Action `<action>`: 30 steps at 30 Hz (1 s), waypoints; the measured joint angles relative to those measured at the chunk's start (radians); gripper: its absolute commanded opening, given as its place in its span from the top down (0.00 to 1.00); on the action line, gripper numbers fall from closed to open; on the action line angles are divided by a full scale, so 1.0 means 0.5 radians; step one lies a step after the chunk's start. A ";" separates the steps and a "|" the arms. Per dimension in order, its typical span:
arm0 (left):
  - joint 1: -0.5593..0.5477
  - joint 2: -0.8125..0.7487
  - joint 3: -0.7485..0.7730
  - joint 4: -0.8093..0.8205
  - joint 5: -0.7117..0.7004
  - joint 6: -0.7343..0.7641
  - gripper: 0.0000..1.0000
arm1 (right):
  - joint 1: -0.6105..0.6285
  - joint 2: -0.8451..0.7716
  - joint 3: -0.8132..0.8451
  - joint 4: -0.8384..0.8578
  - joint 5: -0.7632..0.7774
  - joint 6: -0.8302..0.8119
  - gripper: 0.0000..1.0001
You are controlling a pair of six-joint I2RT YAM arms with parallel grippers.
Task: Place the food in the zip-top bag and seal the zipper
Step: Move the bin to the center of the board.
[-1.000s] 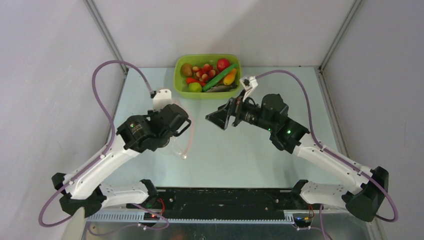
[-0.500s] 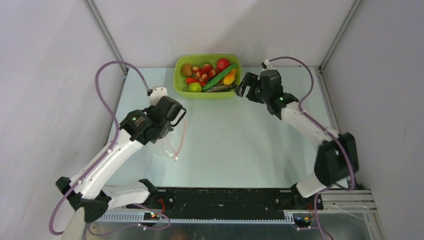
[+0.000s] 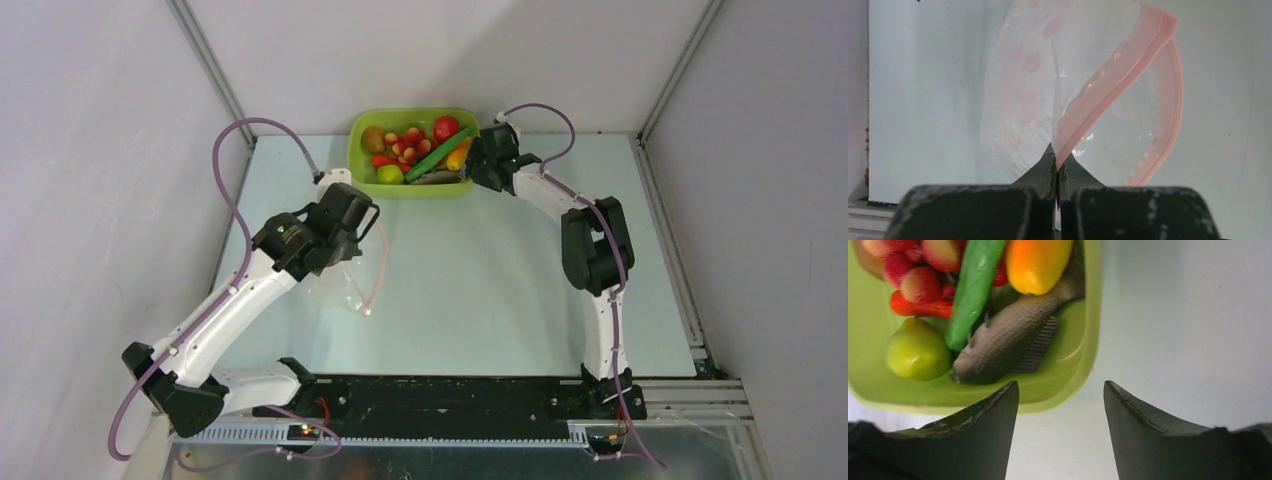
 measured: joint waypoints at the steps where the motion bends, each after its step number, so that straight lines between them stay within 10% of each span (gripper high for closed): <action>1: 0.005 -0.008 0.000 0.007 0.005 0.006 1.00 | -0.002 0.025 0.015 -0.010 0.018 0.007 0.40; 12: 0.028 -0.063 0.000 0.094 0.031 0.079 1.00 | -0.062 0.054 -0.035 0.037 0.089 0.171 0.99; 30: 0.048 -0.085 0.136 -0.140 -0.260 0.047 1.00 | -0.183 -0.985 -1.257 -0.104 0.233 0.241 1.00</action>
